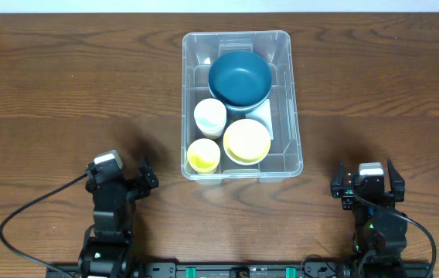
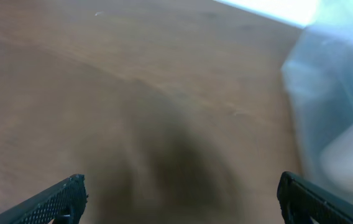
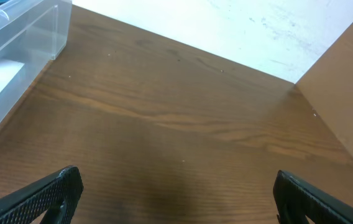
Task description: Pack container
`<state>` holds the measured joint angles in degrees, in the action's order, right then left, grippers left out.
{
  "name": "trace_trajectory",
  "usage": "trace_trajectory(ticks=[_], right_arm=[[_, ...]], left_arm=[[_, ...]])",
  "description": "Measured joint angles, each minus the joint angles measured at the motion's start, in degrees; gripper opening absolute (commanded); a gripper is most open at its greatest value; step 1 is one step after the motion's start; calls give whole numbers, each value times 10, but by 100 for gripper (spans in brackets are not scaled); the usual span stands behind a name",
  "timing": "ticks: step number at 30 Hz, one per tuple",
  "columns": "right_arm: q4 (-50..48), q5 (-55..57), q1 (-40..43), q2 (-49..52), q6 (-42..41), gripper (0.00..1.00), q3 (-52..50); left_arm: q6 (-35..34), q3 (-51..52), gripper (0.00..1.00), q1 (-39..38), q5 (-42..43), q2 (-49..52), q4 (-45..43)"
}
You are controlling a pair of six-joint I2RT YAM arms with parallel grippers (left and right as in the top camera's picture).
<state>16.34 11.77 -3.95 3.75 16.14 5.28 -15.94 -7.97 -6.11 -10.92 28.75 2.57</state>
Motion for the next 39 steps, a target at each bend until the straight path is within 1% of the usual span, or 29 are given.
trace_trajectory(ticks=[4,10,13,17,20,28,32,39], right_arm=[[0,0,0,0,0,99,0],[0,0,0,0,0,99,0],[0,0,0,0,0,99,0],[0,0,0,0,0,99,0],[0,0,0,0,0,99,0],[0,0,0,0,0,99,0],[0,0,0,0,0,99,0],[-1,0,0,0,0,99,0]], left_arm=[[6,0,98,0,-59,49,9],[-23,0,98,0,-84,59,-25],[-25,0,98,0,-54,45,-42],[8,0,98,0,20,22,-54],[34,0,98,0,60,10,-43],[60,0,98,0,102,-39,-28],[72,0,98,0,127,-88,3],[87,-1,98,0,140,-176,112]])
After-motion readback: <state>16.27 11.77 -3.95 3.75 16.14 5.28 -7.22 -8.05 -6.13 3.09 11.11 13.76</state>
